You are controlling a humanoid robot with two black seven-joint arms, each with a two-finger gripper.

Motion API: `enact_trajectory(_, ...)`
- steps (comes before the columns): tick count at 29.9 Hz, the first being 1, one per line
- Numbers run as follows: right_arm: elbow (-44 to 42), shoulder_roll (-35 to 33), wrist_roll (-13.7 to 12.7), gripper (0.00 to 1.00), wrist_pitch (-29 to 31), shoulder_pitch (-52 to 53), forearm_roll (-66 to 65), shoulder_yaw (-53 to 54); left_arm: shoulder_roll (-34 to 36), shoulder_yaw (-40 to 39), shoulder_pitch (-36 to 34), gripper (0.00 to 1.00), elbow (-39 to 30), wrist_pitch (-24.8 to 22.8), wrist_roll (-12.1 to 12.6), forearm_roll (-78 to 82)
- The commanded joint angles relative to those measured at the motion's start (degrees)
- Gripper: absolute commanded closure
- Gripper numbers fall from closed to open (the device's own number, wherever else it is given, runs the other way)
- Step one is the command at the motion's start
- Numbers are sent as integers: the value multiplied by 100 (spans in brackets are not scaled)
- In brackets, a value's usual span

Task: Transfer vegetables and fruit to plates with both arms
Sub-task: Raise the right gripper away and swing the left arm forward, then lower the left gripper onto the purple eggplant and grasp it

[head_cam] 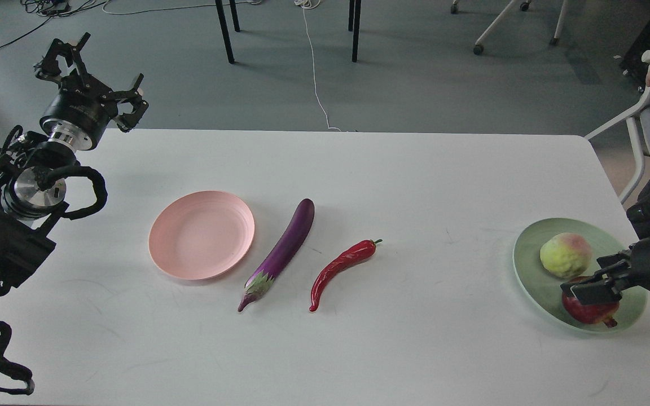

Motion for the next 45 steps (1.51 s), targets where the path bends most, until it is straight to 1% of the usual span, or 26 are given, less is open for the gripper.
enact_trajectory(1,86,18,0,4,38,-61,170,749,-13,0,-8,2,-9,5,35,8)
enact_trajectory(3,33,71,-9,4,38,-114,433,1075,-14,139,-8,2,-26,5,35,25)
enact_trajectory(6,-151,220,-17,3,29,-228,811,1427,48,657,-34,2,-88,-4,-9,43)
enact_trajectory(10,-441,712,-26,3,-24,-982,1286,2392,311,905,-104,2,-166,-22,17,78)
enact_trajectory(13,-765,783,-35,3,-15,-1597,1550,3307,504,1037,-227,2,-552,-22,26,428)
enact_trajectory(18,-1320,1082,0,3,-32,-2591,1822,4756,838,1160,-263,2,-1396,-4,35,1640)
enact_trajectory(23,-1513,1293,26,3,-32,-3707,2682,6347,1172,1160,-263,2,-2459,22,61,3230)
enact_trajectory(26,-1671,1547,26,3,-32,-4226,3210,7226,1234,1160,-254,2,-3048,31,62,4311)
enact_trajectory(32,-2365,1987,35,3,11,-4772,4361,8467,1165,1160,-193,2,-4068,5,44,6622)
enact_trajectory(35,-2577,2215,44,3,3,-4816,5142,8915,1077,1396,-201,2,-4332,5,9,7905)
enact_trajectory(38,-2630,2251,62,3,11,-5000,6118,9285,910,1748,-280,2,-4412,-4,-18,9154)
enact_trajectory(41,-2639,2242,211,2,99,-5316,7007,9698,830,1889,-368,2,-4421,5,0,10577)
enact_trajectory(43,-2630,2216,299,2,318,-5606,7262,9979,629,1968,-377,3,-4412,31,35,11342)
enact_trajectory(45,-2648,2216,325,2,669,-5922,7430,10312,366,2021,-377,3,-4342,31,61,11853)
